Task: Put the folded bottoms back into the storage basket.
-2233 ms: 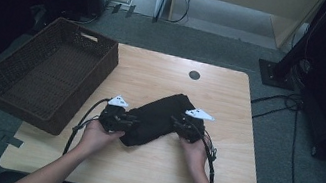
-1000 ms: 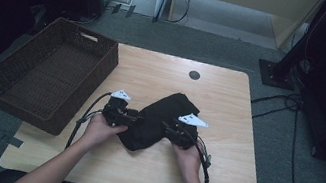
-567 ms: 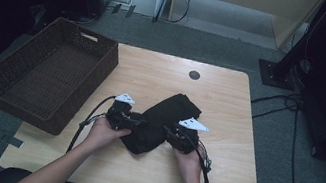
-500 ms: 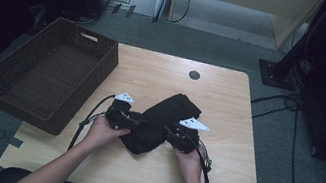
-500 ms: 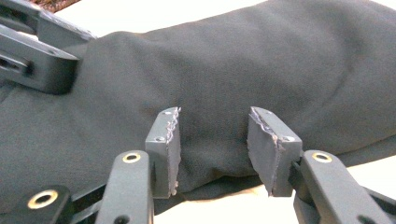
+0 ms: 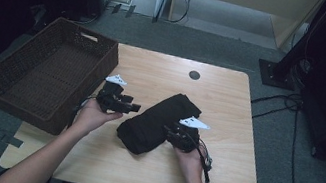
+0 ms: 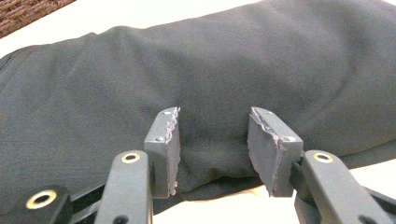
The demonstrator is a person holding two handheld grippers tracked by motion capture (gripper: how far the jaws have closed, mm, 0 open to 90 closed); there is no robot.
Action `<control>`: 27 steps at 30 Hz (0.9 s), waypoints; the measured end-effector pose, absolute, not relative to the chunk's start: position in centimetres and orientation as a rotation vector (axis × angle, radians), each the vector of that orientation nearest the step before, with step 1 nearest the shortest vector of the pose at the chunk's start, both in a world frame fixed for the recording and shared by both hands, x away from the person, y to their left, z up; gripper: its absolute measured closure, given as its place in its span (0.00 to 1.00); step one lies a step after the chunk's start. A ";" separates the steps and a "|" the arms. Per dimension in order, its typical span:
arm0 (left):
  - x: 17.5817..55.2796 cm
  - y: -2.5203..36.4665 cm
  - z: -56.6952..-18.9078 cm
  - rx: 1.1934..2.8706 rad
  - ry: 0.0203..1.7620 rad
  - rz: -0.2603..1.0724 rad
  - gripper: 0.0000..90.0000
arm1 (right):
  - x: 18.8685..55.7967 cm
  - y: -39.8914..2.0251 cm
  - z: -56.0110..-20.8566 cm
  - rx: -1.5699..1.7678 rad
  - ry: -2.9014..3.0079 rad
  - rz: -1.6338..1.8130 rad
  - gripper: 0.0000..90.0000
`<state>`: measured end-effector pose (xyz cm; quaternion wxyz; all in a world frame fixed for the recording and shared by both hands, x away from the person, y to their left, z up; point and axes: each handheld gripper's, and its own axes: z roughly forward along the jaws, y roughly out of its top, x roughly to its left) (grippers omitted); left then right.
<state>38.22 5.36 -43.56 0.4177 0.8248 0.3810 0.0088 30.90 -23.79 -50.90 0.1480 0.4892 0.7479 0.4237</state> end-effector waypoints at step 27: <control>43.7 14.7 -38.1 2.018 1.179 0.257 0.49 | 31.2 -23.9 -51.0 1.402 2.163 1.236 0.60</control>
